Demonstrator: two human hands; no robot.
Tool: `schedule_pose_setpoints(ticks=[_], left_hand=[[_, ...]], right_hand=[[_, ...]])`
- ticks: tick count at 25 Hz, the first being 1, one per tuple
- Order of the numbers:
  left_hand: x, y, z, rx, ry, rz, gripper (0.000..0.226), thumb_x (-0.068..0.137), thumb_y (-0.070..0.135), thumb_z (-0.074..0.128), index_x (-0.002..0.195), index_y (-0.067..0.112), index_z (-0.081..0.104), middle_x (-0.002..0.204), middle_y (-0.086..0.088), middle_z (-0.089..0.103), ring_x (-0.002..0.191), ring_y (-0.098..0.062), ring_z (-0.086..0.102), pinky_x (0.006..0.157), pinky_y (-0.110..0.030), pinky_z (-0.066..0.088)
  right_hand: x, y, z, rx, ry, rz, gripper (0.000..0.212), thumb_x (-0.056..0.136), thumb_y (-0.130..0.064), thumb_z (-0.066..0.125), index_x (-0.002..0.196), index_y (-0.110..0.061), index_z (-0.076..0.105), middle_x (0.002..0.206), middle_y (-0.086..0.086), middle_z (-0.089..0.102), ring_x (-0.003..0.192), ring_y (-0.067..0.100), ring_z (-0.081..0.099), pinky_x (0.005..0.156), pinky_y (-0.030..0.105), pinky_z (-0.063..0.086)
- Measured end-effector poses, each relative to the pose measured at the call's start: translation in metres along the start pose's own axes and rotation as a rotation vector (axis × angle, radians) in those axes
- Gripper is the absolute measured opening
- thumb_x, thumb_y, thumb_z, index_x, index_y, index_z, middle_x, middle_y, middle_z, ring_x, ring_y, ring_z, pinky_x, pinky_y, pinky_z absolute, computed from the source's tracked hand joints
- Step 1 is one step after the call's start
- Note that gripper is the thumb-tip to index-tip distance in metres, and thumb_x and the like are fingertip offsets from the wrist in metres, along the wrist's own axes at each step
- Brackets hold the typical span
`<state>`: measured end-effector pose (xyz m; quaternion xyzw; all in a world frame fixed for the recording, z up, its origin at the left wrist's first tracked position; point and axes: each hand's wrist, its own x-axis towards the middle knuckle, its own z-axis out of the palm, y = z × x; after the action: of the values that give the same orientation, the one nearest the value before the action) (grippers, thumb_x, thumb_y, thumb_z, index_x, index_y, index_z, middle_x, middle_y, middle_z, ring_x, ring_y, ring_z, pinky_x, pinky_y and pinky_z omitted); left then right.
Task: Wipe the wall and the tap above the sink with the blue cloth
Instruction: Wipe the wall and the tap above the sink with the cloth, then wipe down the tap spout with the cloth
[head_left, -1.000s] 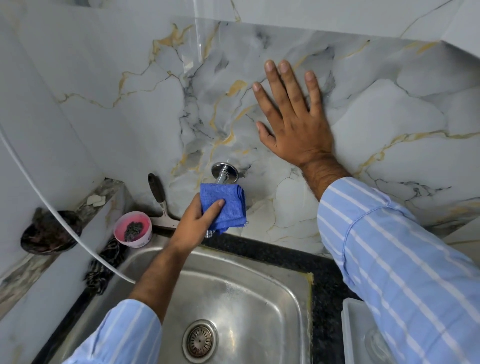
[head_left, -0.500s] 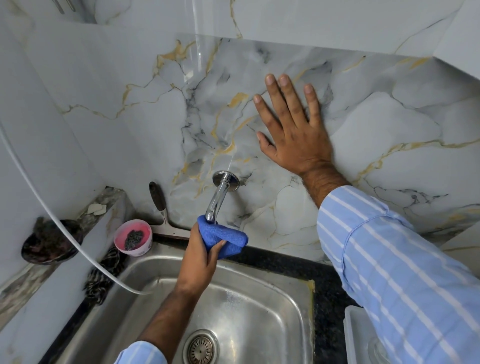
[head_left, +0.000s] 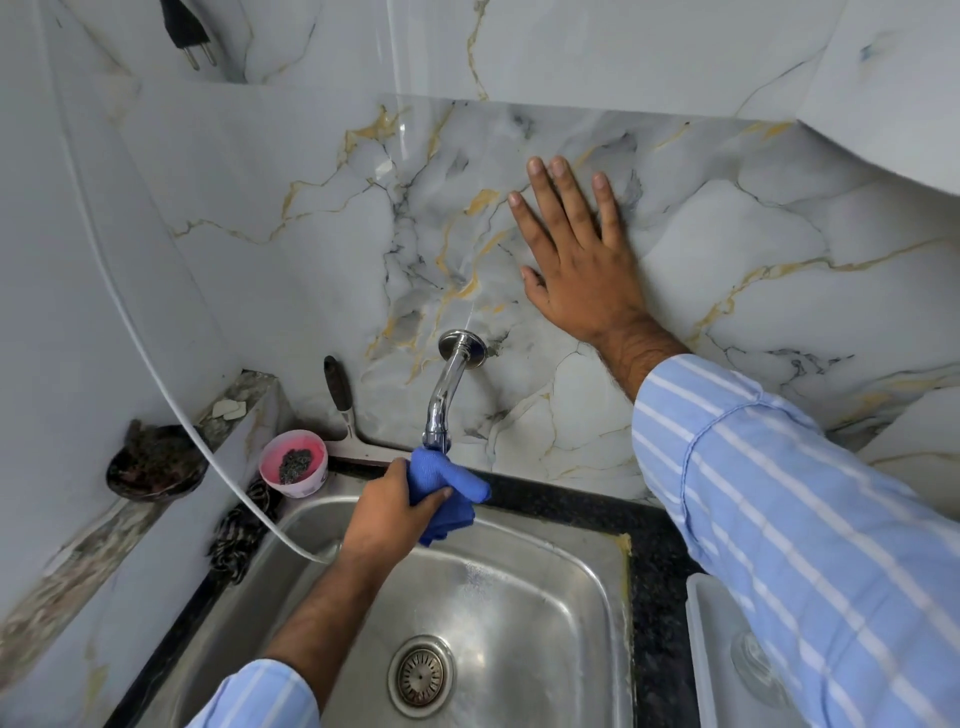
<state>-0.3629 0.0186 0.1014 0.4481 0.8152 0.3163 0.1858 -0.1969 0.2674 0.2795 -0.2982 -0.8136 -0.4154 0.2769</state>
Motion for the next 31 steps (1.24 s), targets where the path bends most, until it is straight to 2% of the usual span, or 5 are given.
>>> schedule_pose_setpoints(ticks=[7, 11, 16, 22, 31], left_hand=[[-0.023, 0.032, -0.042, -0.026, 0.118, 0.29, 0.061, 0.081, 0.05, 0.069, 0.134, 0.044, 0.038, 0.076, 0.008, 0.067, 0.064, -0.013, 0.066, 0.056, -0.032, 0.053], [-0.037, 0.06, -0.056, -0.066, 0.222, 0.316, 0.052, 0.071, 0.057, 0.072, 0.114, 0.037, 0.052, 0.078, 0.011, 0.067, 0.068, -0.014, 0.066, 0.057, -0.028, 0.052], [-0.054, 0.079, -0.072, -0.203, -0.163, 0.363, 0.089, 0.057, 0.044, 0.093, 0.131, 0.031, 0.044, 0.112, 0.011, 0.068, 0.101, -0.005, 0.066, 0.084, -0.026, 0.053], [-0.067, 0.108, -0.066, 0.028, -0.107, 0.456, 0.025, 0.073, 0.034, 0.085, 0.095, 0.033, 0.072, 0.088, 0.016, 0.06, 0.084, 0.001, 0.06, 0.069, -0.003, 0.036], [-0.112, 0.14, 0.03, -0.68, -0.598, 0.119, 0.026, 0.074, 0.02, 0.087, 0.093, 0.016, 0.07, 0.083, -0.009, 0.07, 0.074, -0.019, 0.066, 0.063, -0.031, 0.055]], right_hand=[[-0.037, -0.045, -0.064, 0.696, -0.386, 0.051, 0.092, 0.096, -0.053, 0.078, 0.171, -0.023, 0.036, 0.177, 0.017, 0.026, 0.145, 0.034, 0.057, 0.111, 0.053, 0.056], [-0.079, -0.073, -0.107, 1.304, -0.792, 0.22, 0.059, 0.084, -0.048, 0.093, 0.134, -0.023, 0.074, 0.12, -0.001, 0.078, 0.111, 0.014, 0.076, 0.104, 0.036, 0.061], [-0.116, -0.05, -0.135, 1.268, -0.69, 0.366, 0.019, 0.09, -0.022, 0.091, 0.096, -0.008, 0.079, 0.076, 0.0, 0.069, 0.063, -0.003, 0.054, 0.068, 0.02, 0.044], [-0.178, 0.003, -0.167, 1.574, -0.734, 0.846, 0.016, 0.101, -0.021, 0.08, 0.115, -0.015, 0.081, 0.109, -0.004, 0.085, 0.109, 0.018, 0.08, 0.099, 0.032, 0.06], [-0.322, 0.057, -0.183, 1.548, -0.829, 1.25, 0.028, 0.103, -0.01, 0.076, 0.127, 0.004, 0.075, 0.122, 0.022, 0.079, 0.115, 0.035, 0.077, 0.107, 0.052, 0.058]])
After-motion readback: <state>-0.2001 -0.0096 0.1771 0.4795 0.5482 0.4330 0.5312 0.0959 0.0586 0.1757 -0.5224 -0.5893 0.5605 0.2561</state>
